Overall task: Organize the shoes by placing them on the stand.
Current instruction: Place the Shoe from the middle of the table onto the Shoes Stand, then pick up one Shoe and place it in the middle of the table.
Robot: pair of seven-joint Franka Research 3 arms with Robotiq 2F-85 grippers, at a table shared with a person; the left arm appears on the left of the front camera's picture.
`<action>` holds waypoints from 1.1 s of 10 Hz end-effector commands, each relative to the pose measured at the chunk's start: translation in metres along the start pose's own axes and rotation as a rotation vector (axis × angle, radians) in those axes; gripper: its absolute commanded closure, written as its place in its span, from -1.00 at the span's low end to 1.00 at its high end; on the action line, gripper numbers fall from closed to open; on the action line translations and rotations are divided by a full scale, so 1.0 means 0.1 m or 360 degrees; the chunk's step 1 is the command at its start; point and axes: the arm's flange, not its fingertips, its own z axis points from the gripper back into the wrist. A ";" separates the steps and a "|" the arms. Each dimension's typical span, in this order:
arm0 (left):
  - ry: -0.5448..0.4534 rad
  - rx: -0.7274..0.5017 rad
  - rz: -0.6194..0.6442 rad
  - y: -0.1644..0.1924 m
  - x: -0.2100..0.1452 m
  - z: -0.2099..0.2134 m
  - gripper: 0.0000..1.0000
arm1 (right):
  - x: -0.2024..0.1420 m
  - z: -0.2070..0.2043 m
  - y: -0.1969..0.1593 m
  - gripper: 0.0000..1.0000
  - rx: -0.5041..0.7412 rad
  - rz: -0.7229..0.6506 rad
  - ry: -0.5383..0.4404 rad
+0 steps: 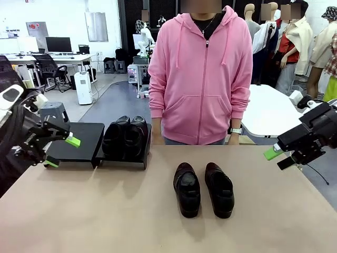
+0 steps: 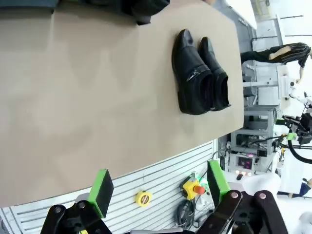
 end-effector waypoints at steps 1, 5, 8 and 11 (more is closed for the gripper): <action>-0.0052 -0.0048 -0.0010 -0.08 -0.04 0.16 -1.00 | 0.01 0.02 0.03 -1.00 0.0020 -0.0026 -0.0006; -0.0052 -0.0048 -0.0010 -0.08 -0.04 0.16 -1.00 | 0.01 0.02 0.03 -1.00 0.0020 -0.0026 -0.0006; -0.0052 -0.0048 -0.0010 -0.08 -0.04 0.16 -1.00 | 0.01 0.02 0.03 -1.00 0.0020 -0.0026 -0.0006; -0.0052 -0.0048 -0.0010 -0.08 -0.04 0.16 -1.00 | 0.01 0.02 0.03 -1.00 0.0020 -0.0026 -0.0006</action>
